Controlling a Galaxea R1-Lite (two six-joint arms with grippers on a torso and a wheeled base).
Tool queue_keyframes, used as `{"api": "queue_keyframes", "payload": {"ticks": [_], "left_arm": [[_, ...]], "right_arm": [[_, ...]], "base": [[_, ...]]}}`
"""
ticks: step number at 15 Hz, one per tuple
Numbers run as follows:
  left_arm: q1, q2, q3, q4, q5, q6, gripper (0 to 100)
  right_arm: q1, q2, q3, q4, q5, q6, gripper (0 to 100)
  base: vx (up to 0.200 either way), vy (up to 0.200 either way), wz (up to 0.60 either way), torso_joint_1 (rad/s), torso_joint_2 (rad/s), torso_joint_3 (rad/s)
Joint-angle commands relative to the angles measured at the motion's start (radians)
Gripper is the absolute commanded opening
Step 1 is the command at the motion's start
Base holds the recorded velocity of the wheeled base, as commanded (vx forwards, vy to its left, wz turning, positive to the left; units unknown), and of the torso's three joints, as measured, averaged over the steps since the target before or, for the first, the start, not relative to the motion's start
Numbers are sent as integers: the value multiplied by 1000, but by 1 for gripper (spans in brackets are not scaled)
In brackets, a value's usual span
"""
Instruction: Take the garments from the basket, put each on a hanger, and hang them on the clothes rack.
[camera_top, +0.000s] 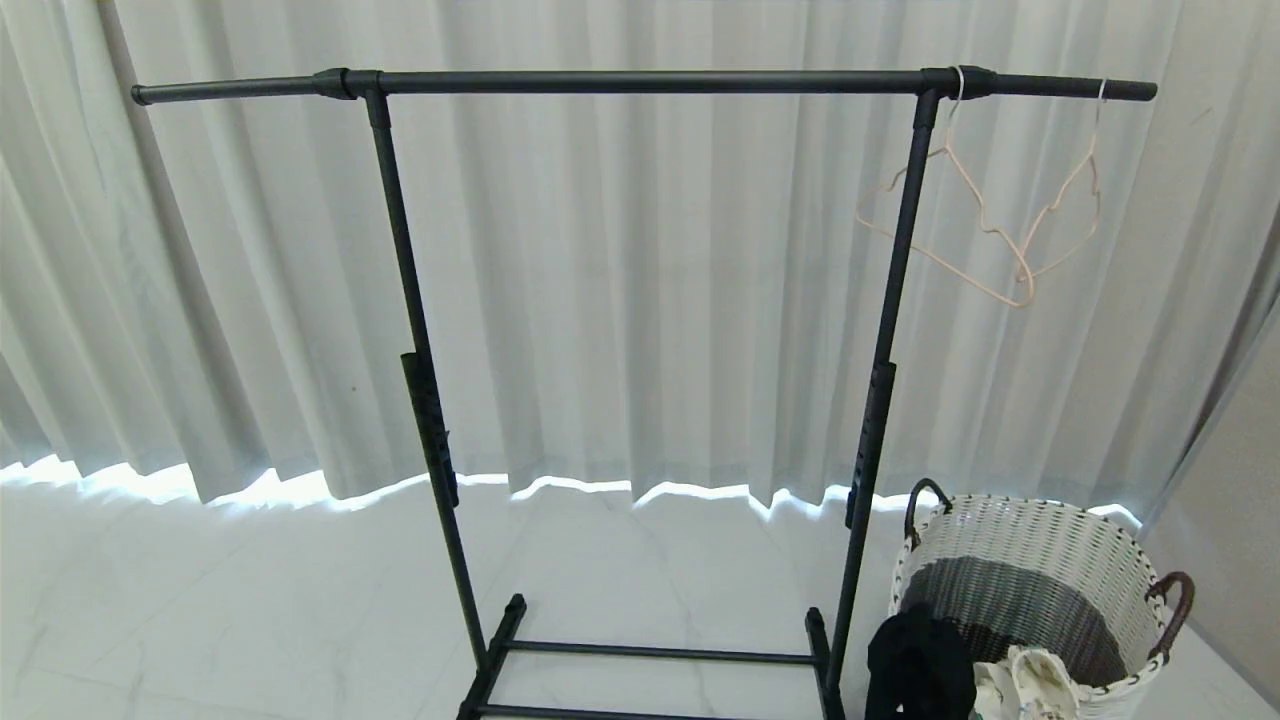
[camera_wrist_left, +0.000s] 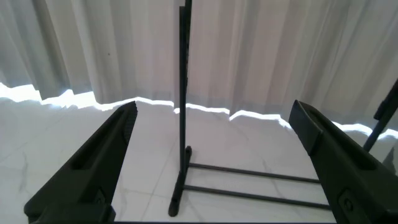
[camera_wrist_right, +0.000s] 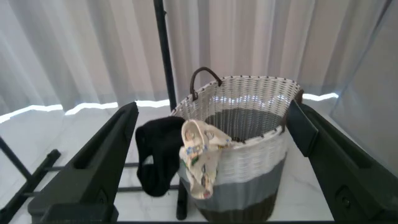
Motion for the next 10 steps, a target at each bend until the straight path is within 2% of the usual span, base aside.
{"api": "queue_keyframes", "payload": {"ticks": [1, 4, 10], "left_arm": [[0, 1, 0, 1, 0, 0, 100], [0, 1, 0, 1, 0, 0, 100], [0, 0, 0, -1, 2, -8, 100]], "right_arm": [[1, 0, 0, -2, 0, 1, 100], [1, 0, 0, -2, 0, -4, 100], [4, 0, 0, 0, 2, -4, 100]], "base": [[200, 0, 0, 2, 7, 7], [200, 0, 0, 2, 7, 5], [0, 0, 0, 0, 0, 0]]}}
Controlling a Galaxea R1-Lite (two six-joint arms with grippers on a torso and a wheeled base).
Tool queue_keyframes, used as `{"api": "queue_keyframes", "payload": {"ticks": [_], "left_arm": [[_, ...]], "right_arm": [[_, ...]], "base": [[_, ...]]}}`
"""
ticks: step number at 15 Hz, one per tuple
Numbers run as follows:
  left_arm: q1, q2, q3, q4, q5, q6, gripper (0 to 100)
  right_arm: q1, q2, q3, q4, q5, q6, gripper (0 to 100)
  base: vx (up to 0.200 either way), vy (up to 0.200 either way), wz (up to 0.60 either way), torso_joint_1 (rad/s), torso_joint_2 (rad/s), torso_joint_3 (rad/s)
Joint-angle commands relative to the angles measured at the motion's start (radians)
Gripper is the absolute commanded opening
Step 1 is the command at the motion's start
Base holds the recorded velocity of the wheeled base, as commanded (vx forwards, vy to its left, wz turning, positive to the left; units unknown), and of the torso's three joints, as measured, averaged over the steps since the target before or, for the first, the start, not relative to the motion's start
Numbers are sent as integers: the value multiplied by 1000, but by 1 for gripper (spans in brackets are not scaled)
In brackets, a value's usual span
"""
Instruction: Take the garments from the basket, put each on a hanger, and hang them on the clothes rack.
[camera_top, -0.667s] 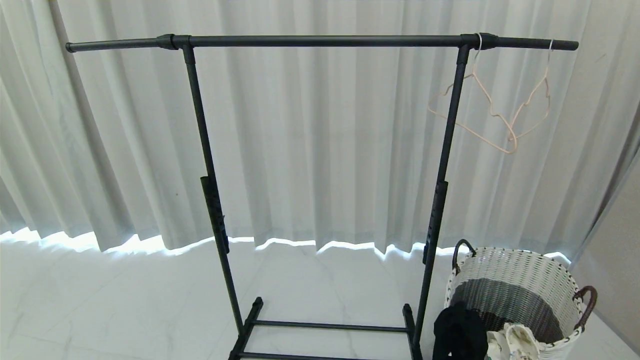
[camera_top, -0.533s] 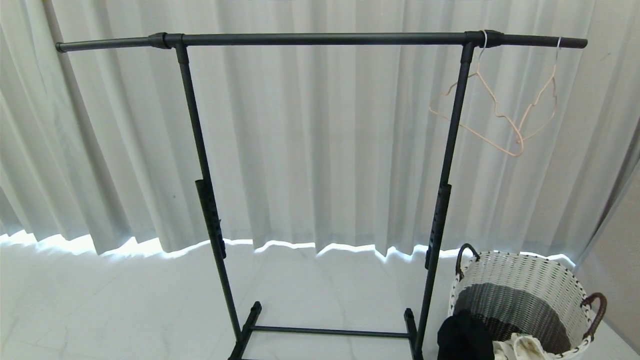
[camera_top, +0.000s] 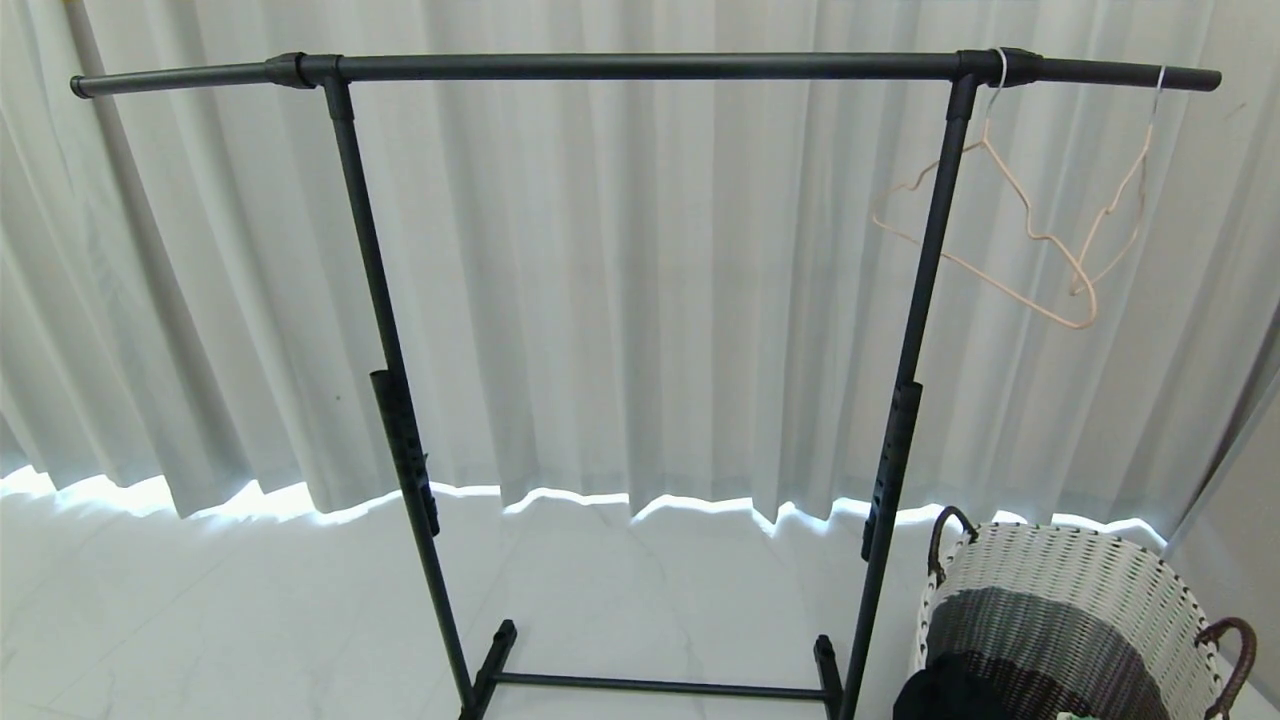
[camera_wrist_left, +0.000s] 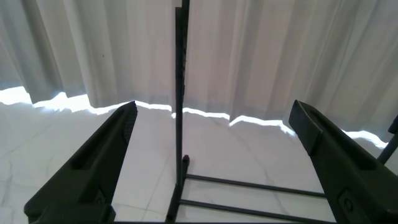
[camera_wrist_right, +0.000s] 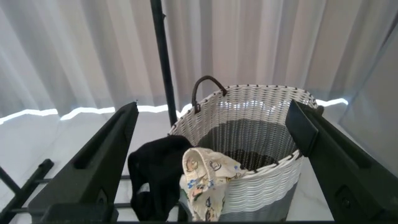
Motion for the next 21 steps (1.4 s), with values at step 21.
{"api": "queue_keyframes", "payload": {"ticks": [21], "left_arm": [[0, 0, 0, -1, 1, 0, 100]], "right_arm": [[-80, 1537, -288, -193, 46, -807, 100]], "base": [[0, 0, 0, 0, 0, 0]]}}
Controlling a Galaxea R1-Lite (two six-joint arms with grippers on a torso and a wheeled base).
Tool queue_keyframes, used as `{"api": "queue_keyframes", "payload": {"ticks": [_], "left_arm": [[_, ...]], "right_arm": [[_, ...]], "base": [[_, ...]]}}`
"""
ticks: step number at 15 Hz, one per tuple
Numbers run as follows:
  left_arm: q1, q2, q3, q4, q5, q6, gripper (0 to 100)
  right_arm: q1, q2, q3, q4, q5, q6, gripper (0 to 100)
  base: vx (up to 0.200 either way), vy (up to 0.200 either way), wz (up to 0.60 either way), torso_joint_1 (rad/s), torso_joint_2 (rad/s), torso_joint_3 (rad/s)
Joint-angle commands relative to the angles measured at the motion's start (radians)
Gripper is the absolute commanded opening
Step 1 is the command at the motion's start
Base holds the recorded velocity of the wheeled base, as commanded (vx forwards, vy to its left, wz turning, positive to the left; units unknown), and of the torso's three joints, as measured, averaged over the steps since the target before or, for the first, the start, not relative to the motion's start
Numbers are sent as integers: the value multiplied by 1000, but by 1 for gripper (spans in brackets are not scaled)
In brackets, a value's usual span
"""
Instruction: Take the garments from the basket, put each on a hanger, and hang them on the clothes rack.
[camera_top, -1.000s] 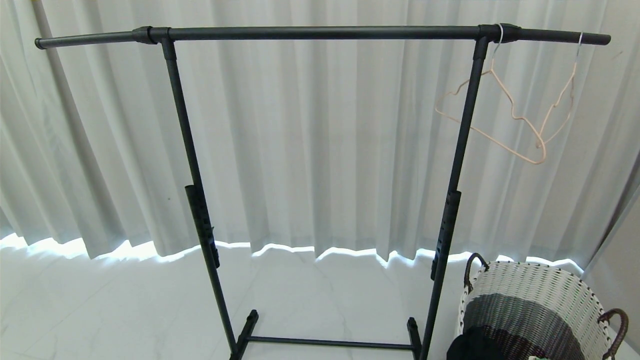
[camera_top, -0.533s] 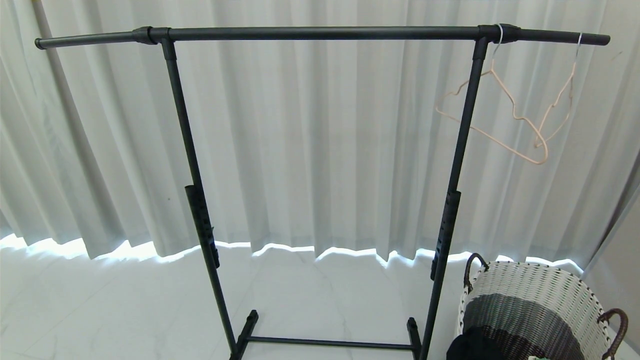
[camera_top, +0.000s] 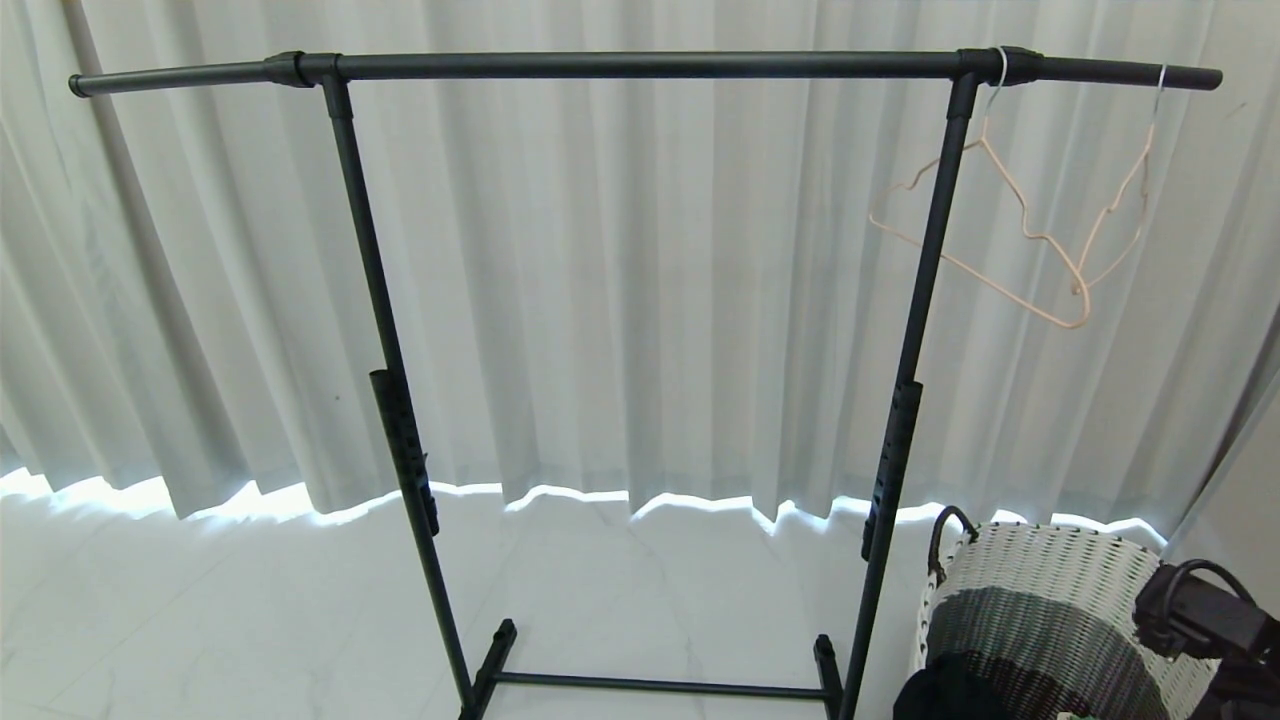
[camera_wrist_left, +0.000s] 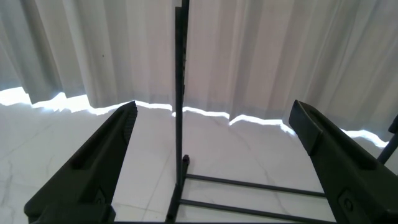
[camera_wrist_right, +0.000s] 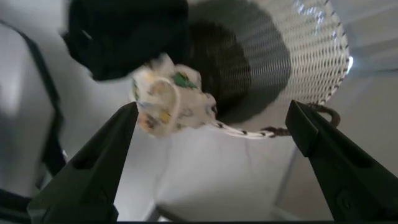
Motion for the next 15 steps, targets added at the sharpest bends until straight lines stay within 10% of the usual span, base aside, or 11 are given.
{"api": "queue_keyframes", "payload": {"ticks": [1, 15], "left_arm": [[0, 0, 0, 1, 0, 0, 100], [0, 0, 0, 1, 0, 0, 100]], "right_arm": [[-58, 241, 4, -76, -14, -58, 100], [-71, 568, 7, -392, -122, -55, 100]], "base": [[0, 0, 0, 0, 0, 0], [0, 0, 0, 0, 0, 0]]}}
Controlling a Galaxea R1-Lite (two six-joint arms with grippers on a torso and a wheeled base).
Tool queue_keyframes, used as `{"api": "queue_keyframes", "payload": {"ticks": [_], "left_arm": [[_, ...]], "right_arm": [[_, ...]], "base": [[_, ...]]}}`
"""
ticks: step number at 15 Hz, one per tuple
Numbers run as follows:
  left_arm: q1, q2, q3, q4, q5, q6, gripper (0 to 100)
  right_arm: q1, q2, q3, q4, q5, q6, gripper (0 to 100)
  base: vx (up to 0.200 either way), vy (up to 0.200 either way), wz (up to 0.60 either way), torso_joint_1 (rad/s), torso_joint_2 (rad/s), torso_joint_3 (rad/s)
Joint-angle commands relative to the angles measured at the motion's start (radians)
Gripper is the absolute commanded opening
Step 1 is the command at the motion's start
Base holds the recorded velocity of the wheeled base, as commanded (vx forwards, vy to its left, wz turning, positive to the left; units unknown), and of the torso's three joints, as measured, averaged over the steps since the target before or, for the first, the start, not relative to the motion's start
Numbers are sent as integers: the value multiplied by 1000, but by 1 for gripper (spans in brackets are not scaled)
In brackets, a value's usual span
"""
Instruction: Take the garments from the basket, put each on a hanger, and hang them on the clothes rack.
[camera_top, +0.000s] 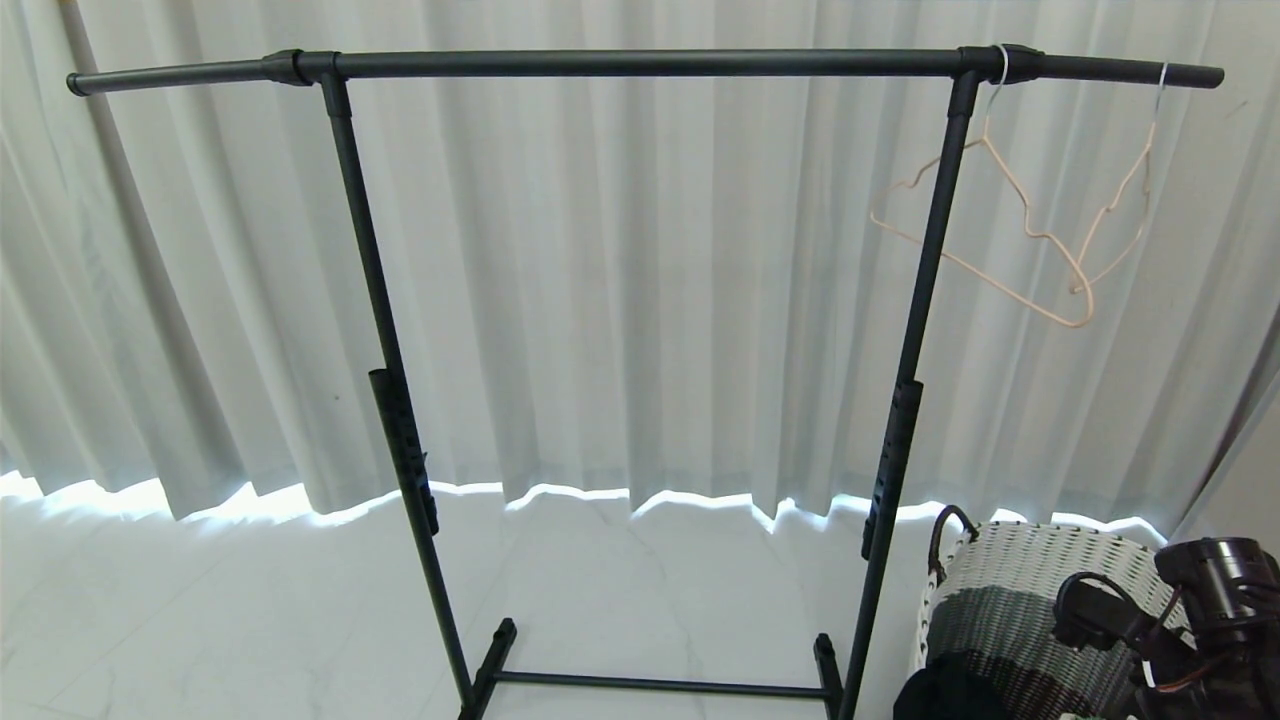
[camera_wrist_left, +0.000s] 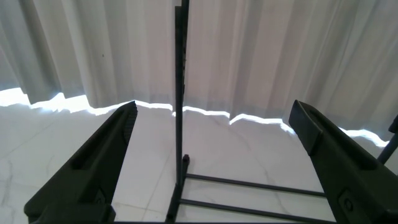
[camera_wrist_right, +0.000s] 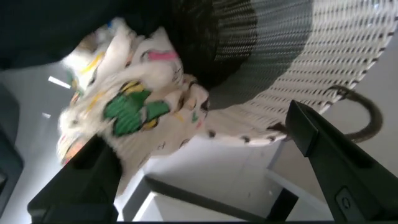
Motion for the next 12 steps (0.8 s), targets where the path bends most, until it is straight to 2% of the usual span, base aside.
{"api": "queue_keyframes", "payload": {"ticks": [1, 2, 3, 5, 9, 11, 12], "left_arm": [[0, 0, 0, 1, 0, 0, 100], [0, 0, 0, -1, 0, 0, 100], [0, 0, 0, -1, 0, 0, 100], [0, 0, 0, 1, 0, 0, 100], [0, 0, 0, -1, 0, 0, 100], [0, 0, 0, 1, 0, 0, 100], [0, 0, 0, -1, 0, 0, 100]], "right_arm": [[1, 38, 2, -10, 0, -1, 100], [1, 38, 3, -10, 0, -1, 100], [1, 38, 3, -12, 1, -2, 0], [1, 17, 8, -12, -2, -2, 0], [1, -215, 60, 16, 1, -1, 0], [-4, -490, -46, 271, 1, 4, 0], [-4, -614, -136, 472, 3, 22, 0]], "base": [[0, 0, 0, 0, 0, 0], [0, 0, 0, 0, 0, 0], [0, 0, 0, 0, 0, 0], [0, 0, 0, 0, 0, 0], [0, 0, 0, 0, 0, 0], [0, 0, 0, 0, 0, 0], [0, 0, 0, 0, 0, 0]]}}
